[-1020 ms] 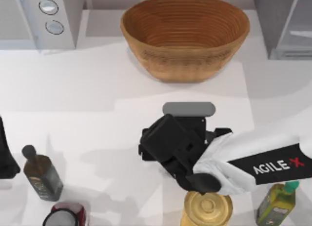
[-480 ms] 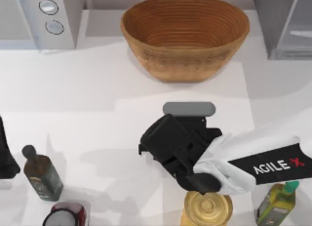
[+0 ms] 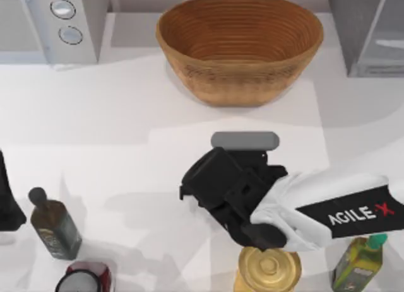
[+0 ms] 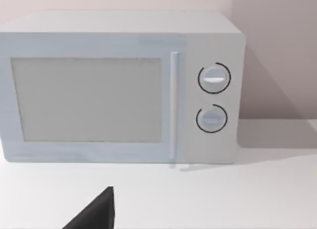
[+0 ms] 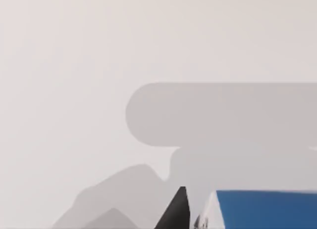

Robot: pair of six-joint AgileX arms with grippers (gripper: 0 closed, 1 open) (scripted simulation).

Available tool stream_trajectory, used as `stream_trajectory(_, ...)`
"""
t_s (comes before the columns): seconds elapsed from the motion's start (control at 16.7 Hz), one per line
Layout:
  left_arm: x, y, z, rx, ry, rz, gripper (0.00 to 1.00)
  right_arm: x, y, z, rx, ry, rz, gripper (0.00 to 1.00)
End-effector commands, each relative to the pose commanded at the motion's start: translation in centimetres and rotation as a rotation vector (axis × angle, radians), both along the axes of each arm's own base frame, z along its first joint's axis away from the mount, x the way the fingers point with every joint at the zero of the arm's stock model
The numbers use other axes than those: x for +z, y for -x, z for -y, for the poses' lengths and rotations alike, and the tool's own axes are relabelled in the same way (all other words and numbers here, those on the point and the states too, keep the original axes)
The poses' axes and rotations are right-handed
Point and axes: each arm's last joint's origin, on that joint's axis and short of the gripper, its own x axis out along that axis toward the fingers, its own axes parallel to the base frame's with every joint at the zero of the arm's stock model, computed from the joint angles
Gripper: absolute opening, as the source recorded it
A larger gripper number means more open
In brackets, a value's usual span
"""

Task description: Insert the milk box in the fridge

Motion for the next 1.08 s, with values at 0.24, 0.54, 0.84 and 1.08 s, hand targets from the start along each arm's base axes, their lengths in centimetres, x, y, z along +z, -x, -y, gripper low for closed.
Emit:
stream_trajectory(0.24, 0.0, 0.0, 0.0, 0.000, 0.000, 0.000, 1.00, 0.0, 0.0, 0.0, 0.000, 0.000, -0.001, 0.00)
stream_trajectory(0.54, 0.0, 0.0, 0.0, 0.000, 0.000, 0.000, 1.00, 2.5, -1.9, -0.2, -0.023, -0.002, -0.032, 0.00)
stream_trajectory(0.84, 0.0, 0.0, 0.0, 0.000, 0.000, 0.000, 1.00, 11.5, -2.3, -0.8, -0.033, -0.090, 0.013, 0.00)
stream_trajectory(1.08, 0.0, 0.0, 0.0, 0.000, 0.000, 0.000, 1.00, 14.7, -1.0, 0.2, -0.033, -0.051, 0.006, 0.00)
